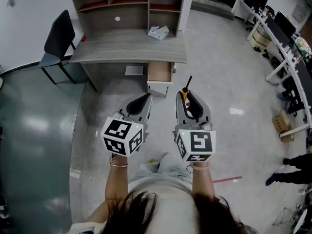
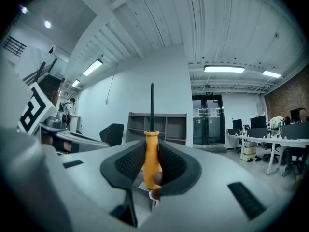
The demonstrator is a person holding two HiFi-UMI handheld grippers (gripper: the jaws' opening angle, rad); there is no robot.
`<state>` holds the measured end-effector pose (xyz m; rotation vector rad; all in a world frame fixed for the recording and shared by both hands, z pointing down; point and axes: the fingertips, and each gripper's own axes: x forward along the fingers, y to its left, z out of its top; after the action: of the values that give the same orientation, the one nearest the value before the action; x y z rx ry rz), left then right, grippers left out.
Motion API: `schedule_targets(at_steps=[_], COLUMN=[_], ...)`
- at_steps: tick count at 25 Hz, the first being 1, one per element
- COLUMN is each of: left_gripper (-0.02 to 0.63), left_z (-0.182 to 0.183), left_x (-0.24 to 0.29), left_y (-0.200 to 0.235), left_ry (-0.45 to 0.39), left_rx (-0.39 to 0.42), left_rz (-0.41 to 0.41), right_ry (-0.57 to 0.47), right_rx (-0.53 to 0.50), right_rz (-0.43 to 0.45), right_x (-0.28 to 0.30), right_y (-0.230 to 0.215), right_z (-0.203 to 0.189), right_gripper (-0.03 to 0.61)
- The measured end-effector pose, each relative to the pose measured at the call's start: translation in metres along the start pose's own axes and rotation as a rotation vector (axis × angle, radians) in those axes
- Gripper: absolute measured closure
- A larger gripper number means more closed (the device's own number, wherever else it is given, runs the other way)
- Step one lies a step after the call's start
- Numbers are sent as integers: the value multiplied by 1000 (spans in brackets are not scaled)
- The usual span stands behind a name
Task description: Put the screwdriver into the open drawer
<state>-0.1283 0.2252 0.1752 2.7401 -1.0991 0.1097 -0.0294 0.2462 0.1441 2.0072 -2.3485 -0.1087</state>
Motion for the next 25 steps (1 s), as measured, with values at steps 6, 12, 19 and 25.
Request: schedule_targets(at_steps=[6,12,19,25], left_gripper=[594,594,594,594], left_z=[-3,2,10,13], left_x=[12,46,99,145], left_y=[16,40,71,97], left_ry=[5,12,20,40], left_rx=[-7,-7,-11,-22], left_rz=[8,29,47,76], right_ry=[4,9,26,53], right_rx=[-3,4,13,21], right_rz=[9,14,27,57], right_x=[20,58,115,163], right_y=[-1,-21,-49,-72], right_z=[-6,-15,-29,-45], right_gripper=[479,479,479,479])
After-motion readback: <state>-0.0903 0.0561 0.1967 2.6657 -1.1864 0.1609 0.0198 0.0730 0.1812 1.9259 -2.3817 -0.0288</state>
